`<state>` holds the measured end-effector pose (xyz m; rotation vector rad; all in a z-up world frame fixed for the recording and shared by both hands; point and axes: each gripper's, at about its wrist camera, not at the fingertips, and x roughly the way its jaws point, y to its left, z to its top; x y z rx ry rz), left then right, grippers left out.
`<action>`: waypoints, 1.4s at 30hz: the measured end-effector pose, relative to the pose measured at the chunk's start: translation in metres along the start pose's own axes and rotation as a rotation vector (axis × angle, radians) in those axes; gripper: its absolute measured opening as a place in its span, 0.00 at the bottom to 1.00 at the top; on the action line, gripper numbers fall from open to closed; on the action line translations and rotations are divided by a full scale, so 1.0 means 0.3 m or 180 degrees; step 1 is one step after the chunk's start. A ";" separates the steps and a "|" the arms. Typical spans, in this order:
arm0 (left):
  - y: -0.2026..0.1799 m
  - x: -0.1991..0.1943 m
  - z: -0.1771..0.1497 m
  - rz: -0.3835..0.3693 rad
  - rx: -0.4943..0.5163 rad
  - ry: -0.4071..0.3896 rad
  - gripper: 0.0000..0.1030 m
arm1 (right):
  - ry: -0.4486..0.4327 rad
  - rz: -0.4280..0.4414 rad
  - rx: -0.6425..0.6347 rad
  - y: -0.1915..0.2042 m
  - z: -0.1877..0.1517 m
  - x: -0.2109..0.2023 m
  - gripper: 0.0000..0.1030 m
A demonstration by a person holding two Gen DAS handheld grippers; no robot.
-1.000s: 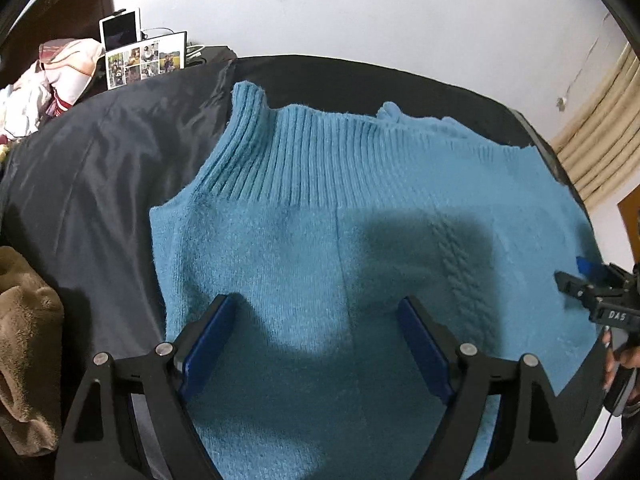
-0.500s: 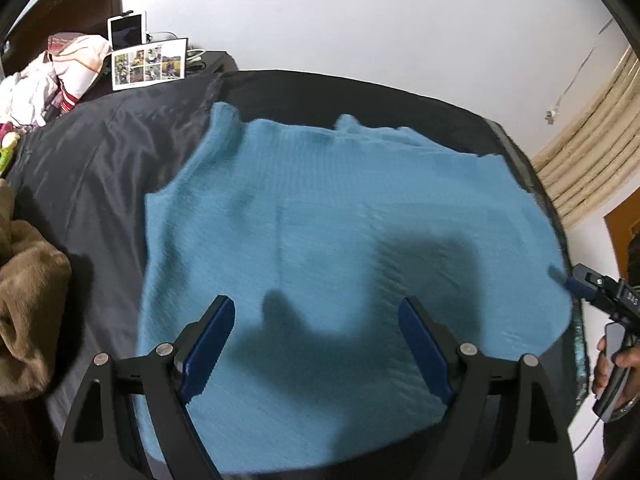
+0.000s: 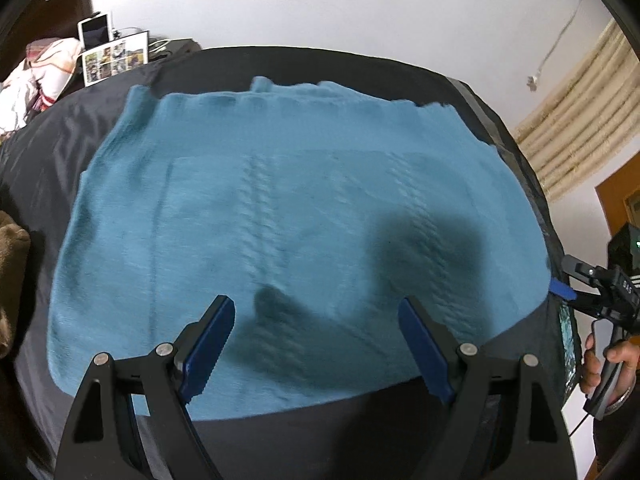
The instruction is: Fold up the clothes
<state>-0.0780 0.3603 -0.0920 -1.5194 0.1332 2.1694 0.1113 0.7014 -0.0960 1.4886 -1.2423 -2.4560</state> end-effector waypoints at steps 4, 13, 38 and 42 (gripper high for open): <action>-0.050 0.011 -0.005 0.0012 0.0042 0.0028 0.85 | 0.0160 0.0208 0.0053 0.000 -0.024 0.045 0.95; -0.076 0.020 -0.010 0.0030 -0.0044 0.0085 0.85 | 0.0192 0.0645 0.0161 0.017 -0.032 0.101 0.96; -0.144 0.050 0.042 0.0041 0.0027 0.0197 0.85 | 0.0095 0.0893 0.0870 0.001 -0.019 0.192 0.40; -0.181 0.055 0.067 0.0002 0.0112 0.0220 0.85 | 0.0089 0.0843 0.0844 -0.018 -0.027 0.191 0.28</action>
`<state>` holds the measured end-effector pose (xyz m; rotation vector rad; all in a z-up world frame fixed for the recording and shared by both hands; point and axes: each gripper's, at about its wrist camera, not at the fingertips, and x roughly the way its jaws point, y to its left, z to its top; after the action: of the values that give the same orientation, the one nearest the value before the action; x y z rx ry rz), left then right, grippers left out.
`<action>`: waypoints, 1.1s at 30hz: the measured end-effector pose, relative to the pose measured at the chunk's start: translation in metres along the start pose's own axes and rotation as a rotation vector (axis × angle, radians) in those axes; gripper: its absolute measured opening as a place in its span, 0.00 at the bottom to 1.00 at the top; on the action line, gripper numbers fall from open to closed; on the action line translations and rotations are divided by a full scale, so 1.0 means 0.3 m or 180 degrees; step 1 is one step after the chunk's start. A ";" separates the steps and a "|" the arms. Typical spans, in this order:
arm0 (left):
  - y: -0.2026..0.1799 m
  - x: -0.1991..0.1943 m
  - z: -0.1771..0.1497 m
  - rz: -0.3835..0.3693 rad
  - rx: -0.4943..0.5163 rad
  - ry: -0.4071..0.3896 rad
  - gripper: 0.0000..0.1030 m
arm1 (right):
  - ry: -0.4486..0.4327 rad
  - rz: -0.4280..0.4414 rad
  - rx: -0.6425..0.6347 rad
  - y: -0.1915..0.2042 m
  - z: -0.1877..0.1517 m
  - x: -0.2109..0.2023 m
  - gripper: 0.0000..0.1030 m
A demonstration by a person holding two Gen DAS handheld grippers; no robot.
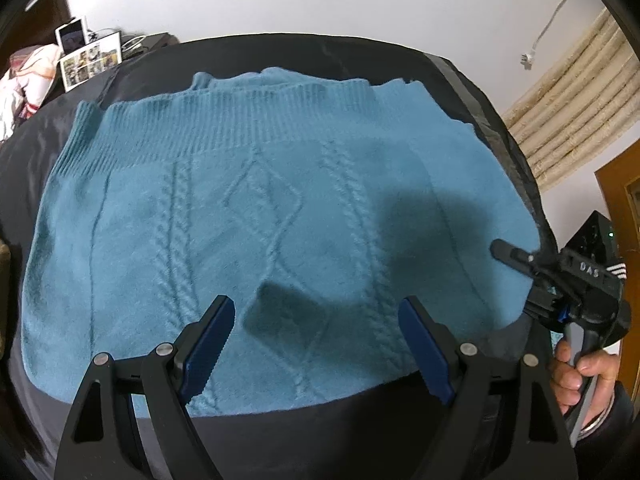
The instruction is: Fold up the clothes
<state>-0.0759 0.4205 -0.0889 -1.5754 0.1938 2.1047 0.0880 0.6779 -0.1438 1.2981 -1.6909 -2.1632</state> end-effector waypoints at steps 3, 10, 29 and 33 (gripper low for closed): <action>-0.051 -0.006 0.046 -0.0033 0.0138 0.0002 0.85 | -0.0074 -0.0133 -0.0264 0.051 -0.006 -0.013 0.26; -0.190 -0.001 0.216 -0.0565 0.0236 0.0152 0.85 | -0.0270 -0.0670 -0.1097 0.215 -0.051 -0.027 0.24; -0.434 0.215 0.400 -0.0493 0.0811 0.0797 0.85 | -0.0530 -0.1159 -0.2272 0.370 -0.200 0.008 0.24; -0.409 0.244 0.409 -0.0317 0.0824 0.0894 0.85 | -0.0560 -0.1233 -0.2676 0.409 -0.260 0.035 0.24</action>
<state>-0.1387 0.5979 -0.0957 -1.6764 0.4550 1.7003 0.0842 0.5678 -0.0484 1.2339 -0.4053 -2.7733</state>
